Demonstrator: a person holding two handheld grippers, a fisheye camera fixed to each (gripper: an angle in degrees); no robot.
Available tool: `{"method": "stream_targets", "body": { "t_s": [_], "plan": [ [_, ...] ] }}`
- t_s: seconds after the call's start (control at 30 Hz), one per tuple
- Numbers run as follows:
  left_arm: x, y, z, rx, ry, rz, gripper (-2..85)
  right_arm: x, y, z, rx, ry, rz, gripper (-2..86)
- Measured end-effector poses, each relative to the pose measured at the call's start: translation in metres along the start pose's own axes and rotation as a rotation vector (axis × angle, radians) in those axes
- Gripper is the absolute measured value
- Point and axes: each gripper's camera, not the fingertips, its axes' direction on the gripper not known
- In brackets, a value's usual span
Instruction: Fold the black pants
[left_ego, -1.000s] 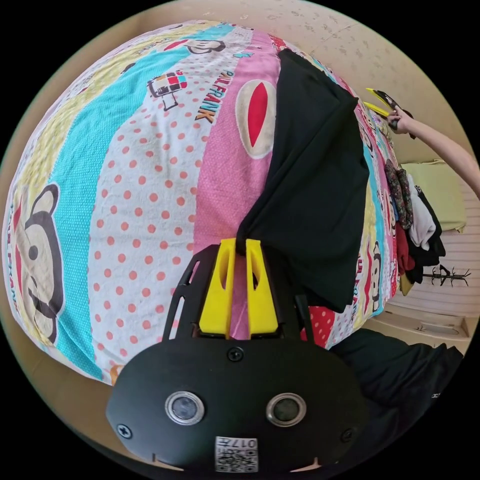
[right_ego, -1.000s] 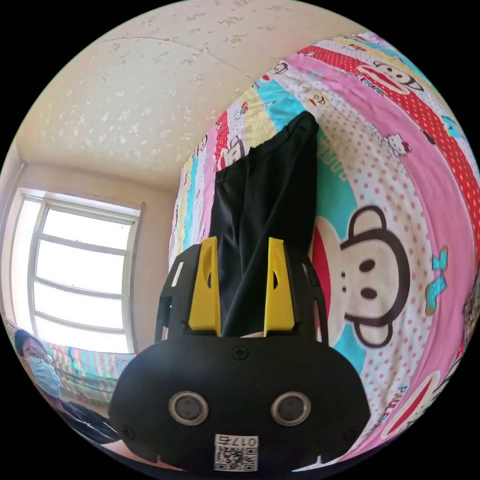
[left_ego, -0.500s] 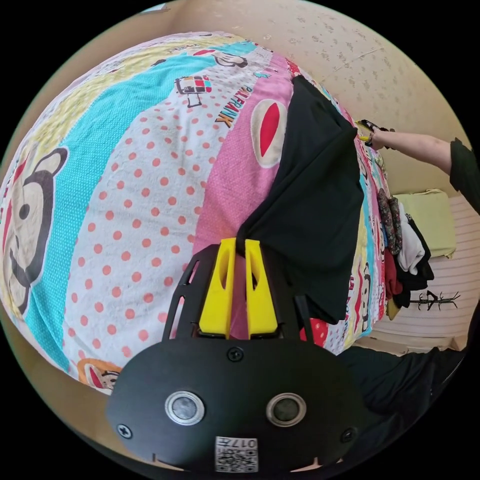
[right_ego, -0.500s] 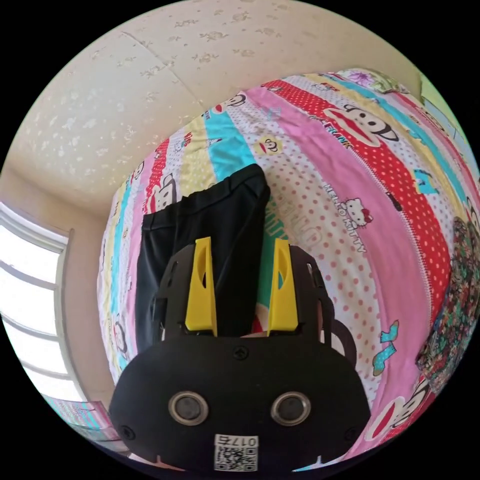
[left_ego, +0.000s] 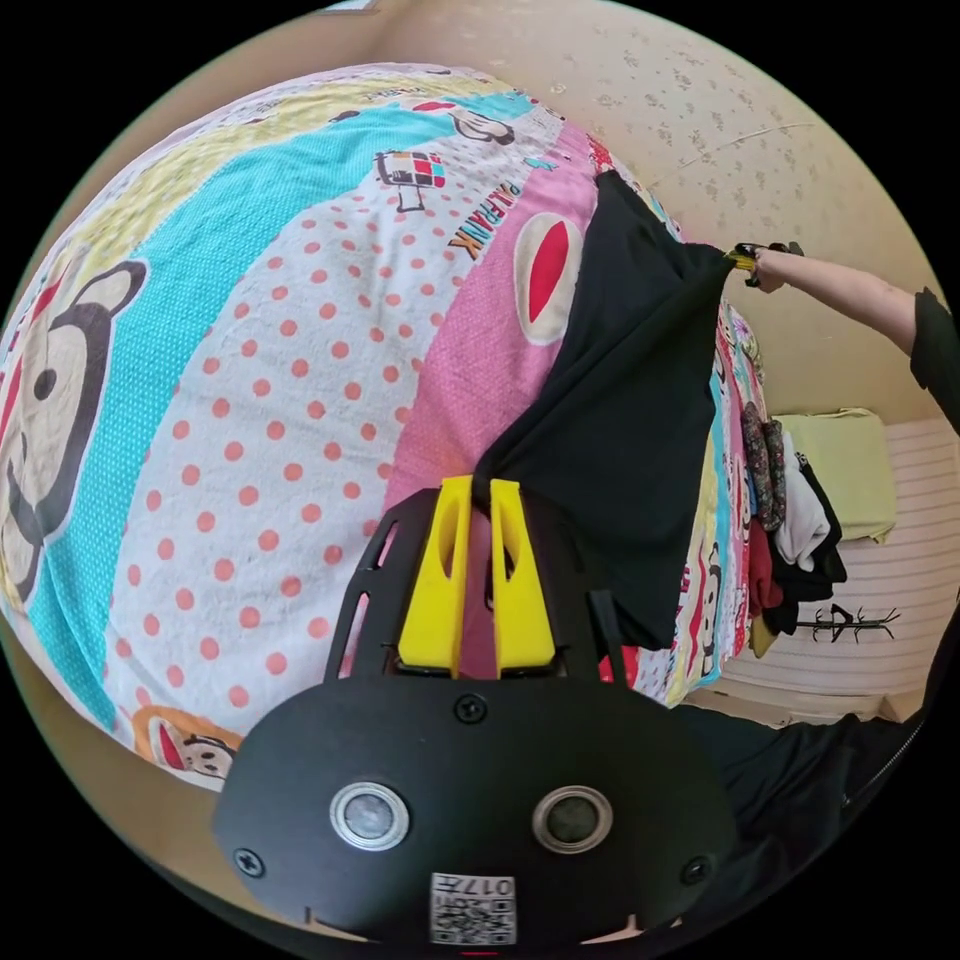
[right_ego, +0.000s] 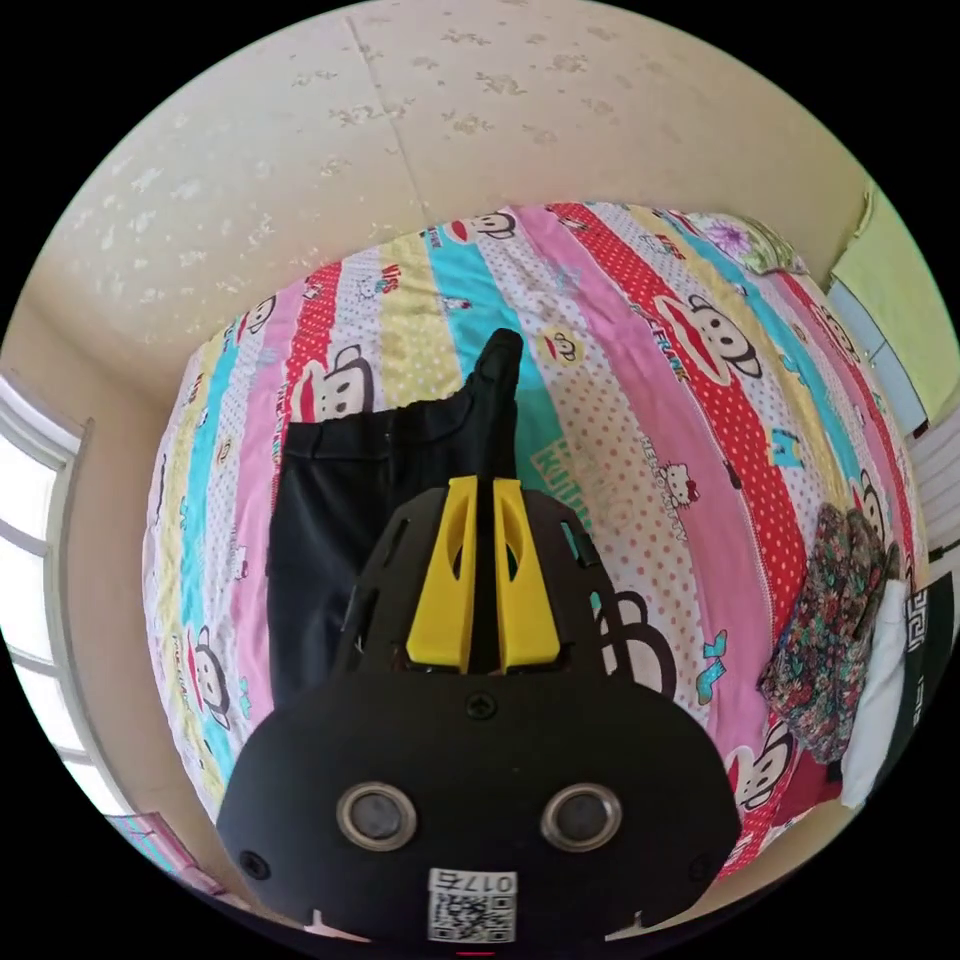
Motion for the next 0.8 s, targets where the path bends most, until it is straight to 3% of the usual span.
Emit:
{"method": "stream_targets", "body": {
  "t_s": [0.13, 0.3, 0.47, 0.7, 0.8],
  "plan": [
    [0.003, -0.004, -0.010, -0.052, -0.007, 0.002, 4.4, -0.115, 0.000, -0.011, 0.081, -0.014, -0.329, 4.0],
    [-0.008, 0.013, -0.031, -0.077, 0.024, -0.031, 4.3, -0.183, 0.025, 0.034, -0.051, -0.171, -0.431, 6.4],
    [-0.009, 0.032, -0.050, -0.036, 0.035, -0.036, 4.1, -0.153, 0.057, 0.060, -0.087, -0.270, -0.304, 9.9],
    [-0.007, 0.035, -0.054, -0.025, 0.053, -0.019, 4.3, -0.064, 0.185, 0.016, -0.204, -0.209, -0.710, 9.3],
    [-0.007, 0.030, -0.050, -0.043, 0.049, -0.013, 4.4, 0.000, 0.275, 0.006, -0.394, -0.363, -0.611, 9.1]
  ]
}}
